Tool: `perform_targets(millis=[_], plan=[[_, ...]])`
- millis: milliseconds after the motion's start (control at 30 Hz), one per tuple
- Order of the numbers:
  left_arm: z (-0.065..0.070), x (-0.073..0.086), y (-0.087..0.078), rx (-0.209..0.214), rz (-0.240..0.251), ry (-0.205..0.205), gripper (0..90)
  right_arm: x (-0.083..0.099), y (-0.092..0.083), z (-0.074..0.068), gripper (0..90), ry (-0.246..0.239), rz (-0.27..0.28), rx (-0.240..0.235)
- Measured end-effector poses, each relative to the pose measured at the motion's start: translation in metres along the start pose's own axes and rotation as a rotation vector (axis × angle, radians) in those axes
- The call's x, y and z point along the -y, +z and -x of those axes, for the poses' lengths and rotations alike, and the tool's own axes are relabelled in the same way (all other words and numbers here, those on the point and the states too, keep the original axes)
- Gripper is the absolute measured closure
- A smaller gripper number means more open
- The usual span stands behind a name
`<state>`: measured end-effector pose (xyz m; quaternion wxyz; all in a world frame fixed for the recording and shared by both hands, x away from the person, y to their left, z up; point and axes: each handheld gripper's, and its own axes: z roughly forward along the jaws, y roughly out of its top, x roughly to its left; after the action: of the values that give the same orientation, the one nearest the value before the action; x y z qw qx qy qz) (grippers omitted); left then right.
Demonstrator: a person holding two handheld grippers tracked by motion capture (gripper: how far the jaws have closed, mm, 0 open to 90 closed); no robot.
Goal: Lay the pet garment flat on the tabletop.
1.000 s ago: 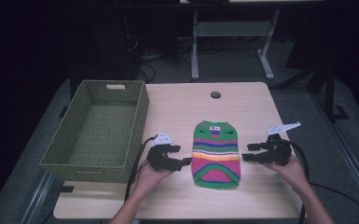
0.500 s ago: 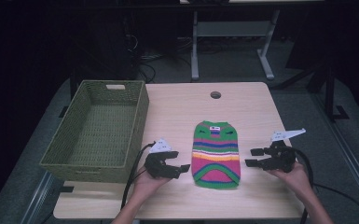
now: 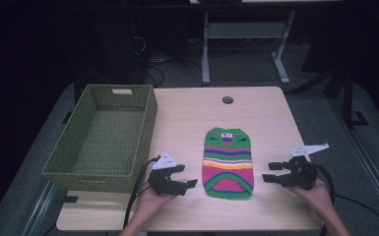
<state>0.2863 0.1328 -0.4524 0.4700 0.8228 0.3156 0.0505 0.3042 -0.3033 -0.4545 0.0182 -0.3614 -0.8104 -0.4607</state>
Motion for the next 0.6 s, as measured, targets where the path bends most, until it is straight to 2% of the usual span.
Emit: perform_targets(millis=[200,467,600], plan=[[0.003,0.004,-0.006,0.000,0.004,0.000,25.0,0.010,-0.001,-0.004,30.1,0.013,0.000,0.003],[0.010,0.014,-0.013,0.001,-0.007,0.009,23.7,0.022,-0.006,-0.012,29.5,0.014,0.023,0.010],[0.013,0.019,-0.019,0.001,0.003,0.012,22.3,0.027,-0.011,-0.016,28.8,0.011,0.050,0.017]])
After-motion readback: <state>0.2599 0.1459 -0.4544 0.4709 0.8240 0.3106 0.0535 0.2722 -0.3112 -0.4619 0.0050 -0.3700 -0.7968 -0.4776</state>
